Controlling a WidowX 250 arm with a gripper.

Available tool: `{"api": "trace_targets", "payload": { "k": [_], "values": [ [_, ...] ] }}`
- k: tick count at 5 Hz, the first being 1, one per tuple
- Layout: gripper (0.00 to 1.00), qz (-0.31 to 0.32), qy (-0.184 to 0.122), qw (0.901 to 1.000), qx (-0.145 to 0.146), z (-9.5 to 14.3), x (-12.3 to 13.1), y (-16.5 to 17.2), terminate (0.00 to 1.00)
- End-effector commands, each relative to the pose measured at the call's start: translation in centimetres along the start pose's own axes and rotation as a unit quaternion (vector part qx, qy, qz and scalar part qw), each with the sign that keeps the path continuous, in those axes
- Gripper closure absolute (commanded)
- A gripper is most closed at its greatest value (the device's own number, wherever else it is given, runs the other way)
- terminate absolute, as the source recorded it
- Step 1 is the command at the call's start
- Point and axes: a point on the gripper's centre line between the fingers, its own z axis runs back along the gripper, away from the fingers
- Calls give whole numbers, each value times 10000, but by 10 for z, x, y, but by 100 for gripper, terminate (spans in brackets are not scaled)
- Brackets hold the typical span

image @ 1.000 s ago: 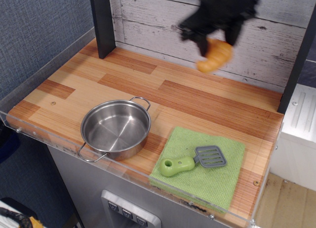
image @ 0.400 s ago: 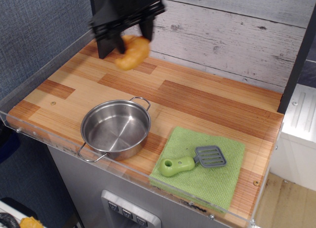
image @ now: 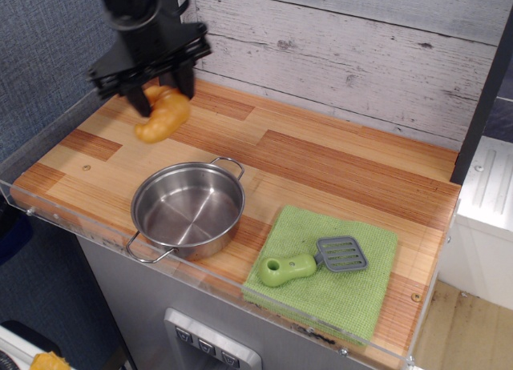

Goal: Put the biscuit to the left of the pot.

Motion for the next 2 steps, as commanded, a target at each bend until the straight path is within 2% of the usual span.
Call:
{"api": "trace_targets", "payload": {
  "k": [1, 2],
  "values": [
    [100, -249, -333, 9991, -27, -4, 9, 25, 0],
    [100, -211, -227, 9995, -52, -18, 8, 39, 0]
  ]
}}
